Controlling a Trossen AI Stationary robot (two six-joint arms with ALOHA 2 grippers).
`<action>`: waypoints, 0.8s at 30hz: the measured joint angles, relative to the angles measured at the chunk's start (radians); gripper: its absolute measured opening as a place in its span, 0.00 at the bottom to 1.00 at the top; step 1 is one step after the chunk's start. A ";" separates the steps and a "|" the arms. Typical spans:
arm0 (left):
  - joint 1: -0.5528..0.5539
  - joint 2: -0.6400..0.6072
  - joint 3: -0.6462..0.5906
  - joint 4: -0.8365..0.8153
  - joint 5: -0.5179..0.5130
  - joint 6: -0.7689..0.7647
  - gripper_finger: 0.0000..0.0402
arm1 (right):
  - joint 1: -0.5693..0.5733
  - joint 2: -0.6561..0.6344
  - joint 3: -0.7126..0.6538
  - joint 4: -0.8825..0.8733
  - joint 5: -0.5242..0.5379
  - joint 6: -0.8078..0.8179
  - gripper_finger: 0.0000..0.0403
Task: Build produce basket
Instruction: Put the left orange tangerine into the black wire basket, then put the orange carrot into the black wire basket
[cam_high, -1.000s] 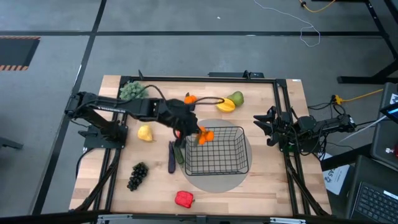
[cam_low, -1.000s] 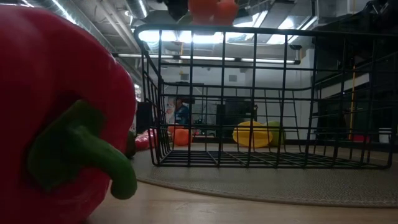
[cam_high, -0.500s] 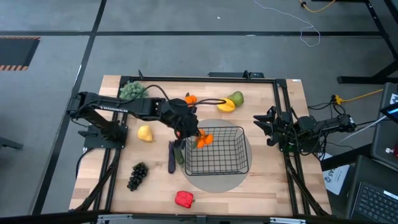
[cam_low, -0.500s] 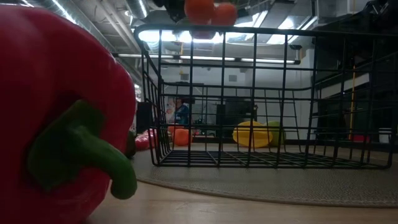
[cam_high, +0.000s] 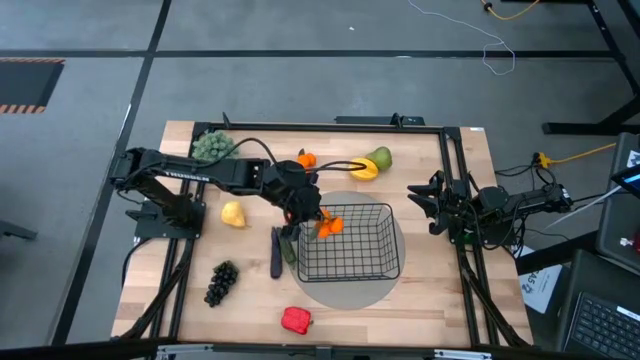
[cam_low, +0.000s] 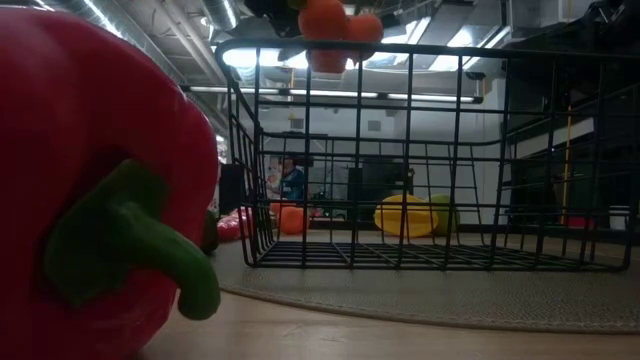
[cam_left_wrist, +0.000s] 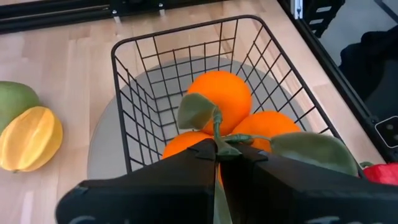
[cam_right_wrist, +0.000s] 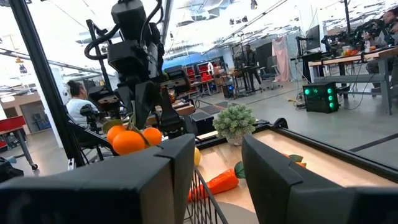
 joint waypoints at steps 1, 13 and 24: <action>0.000 0.000 0.000 0.002 0.000 -0.002 0.00 | 0.000 0.000 0.000 0.000 0.000 0.000 0.33; -0.006 0.023 0.000 0.048 -0.043 -0.063 0.25 | 0.000 0.000 0.000 -0.008 0.000 0.001 0.33; 0.009 -0.039 0.000 -0.014 -0.083 -0.056 0.31 | 0.000 0.000 0.000 -0.007 0.000 0.000 0.33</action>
